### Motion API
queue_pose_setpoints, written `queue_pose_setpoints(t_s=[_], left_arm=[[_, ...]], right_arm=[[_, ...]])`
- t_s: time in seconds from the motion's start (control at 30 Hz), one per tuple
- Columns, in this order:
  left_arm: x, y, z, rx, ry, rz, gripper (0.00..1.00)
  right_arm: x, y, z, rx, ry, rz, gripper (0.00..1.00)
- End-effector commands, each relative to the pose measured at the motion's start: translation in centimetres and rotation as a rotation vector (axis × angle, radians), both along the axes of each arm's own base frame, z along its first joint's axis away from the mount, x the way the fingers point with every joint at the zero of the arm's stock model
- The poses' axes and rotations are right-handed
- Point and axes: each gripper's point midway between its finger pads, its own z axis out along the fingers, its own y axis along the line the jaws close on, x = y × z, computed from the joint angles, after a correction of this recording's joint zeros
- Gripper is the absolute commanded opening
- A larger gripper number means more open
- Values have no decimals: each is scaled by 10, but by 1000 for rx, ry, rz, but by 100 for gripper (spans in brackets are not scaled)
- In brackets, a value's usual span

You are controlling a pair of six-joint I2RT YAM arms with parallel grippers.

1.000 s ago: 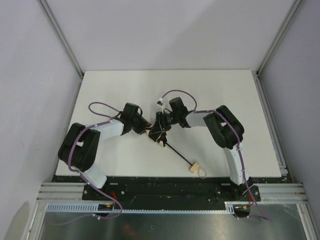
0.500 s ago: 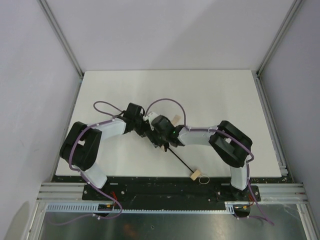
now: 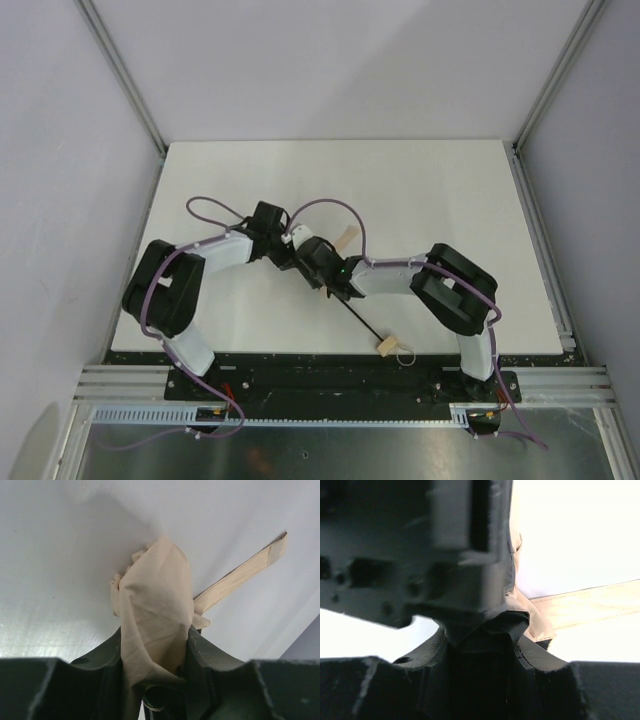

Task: Put away the umbrella

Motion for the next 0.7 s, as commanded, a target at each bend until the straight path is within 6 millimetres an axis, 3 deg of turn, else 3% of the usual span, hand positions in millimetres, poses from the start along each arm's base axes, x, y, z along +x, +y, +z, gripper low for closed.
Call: queue_pose_setpoints(t_s=[0.0, 0.13, 0.23, 0.4, 0.67], left_arm=[[-30, 25, -30, 143, 118, -59, 9], [-19, 25, -18, 122, 46, -67, 58], [-15, 25, -10, 100, -15, -71, 78], [-17, 24, -10, 77, -48, -87, 85], [-36, 15, -38, 59, 31, -114, 84]], right_arm=[[-36, -36, -85, -19, 410, -5, 0], [-51, -28, -87, 123, 598, 38, 0], [-56, -19, -81, 220, 687, 75, 0], [-58, -9, -72, 373, 817, 110, 0], [-50, -8, -61, 590, 1018, 93, 0]])
